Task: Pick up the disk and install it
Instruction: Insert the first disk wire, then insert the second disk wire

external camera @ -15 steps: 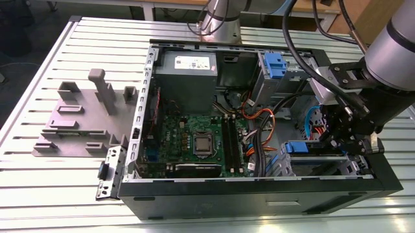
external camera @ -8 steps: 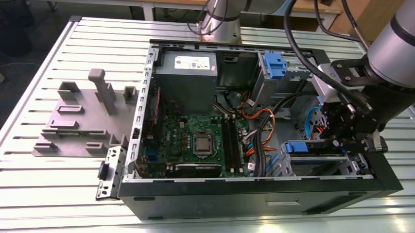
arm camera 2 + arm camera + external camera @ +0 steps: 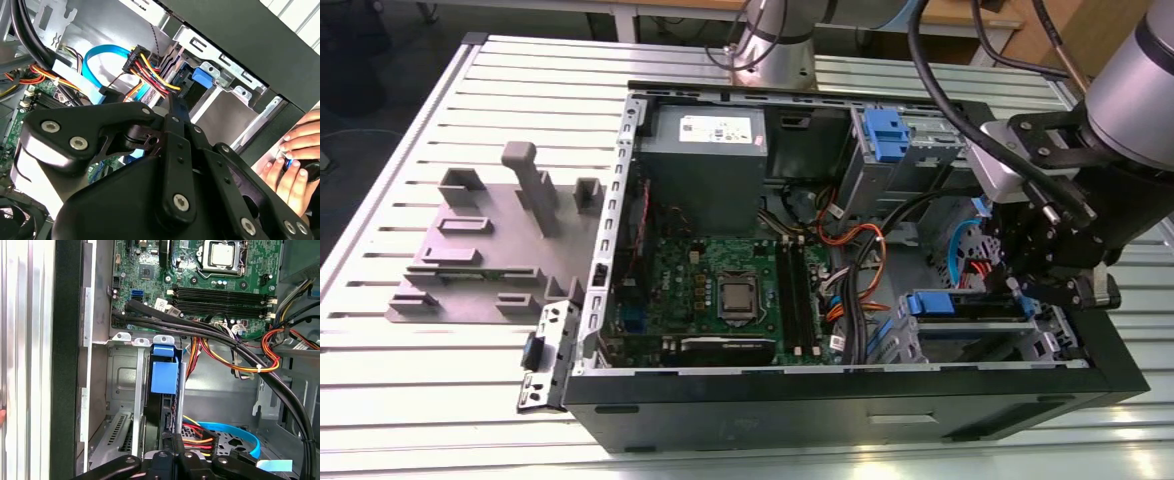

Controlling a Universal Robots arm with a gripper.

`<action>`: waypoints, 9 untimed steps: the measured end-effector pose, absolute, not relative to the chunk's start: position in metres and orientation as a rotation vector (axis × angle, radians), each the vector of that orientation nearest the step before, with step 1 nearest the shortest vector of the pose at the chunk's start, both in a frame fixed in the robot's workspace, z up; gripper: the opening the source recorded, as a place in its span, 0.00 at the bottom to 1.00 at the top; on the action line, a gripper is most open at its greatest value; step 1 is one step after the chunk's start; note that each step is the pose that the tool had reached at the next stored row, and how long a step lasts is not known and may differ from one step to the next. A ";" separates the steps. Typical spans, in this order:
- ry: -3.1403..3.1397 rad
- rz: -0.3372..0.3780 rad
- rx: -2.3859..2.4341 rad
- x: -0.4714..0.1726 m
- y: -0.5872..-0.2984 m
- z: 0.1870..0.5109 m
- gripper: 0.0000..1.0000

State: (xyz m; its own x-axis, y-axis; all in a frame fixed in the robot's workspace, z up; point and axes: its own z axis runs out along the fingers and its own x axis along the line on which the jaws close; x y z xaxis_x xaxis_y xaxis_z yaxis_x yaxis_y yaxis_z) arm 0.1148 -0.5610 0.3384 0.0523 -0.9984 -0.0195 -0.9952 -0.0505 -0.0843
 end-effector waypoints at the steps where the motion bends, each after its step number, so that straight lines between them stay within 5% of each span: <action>1: 2.112 -0.068 -2.223 0.115 -0.561 0.339 0.11; 9: 2.111 -0.067 -2.223 0.115 -0.561 0.339 0.11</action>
State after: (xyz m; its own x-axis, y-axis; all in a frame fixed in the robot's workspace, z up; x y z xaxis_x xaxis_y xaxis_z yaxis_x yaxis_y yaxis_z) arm 0.1148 -0.5610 0.3392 0.0523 -0.9984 -0.0201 -0.9952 -0.0505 -0.0843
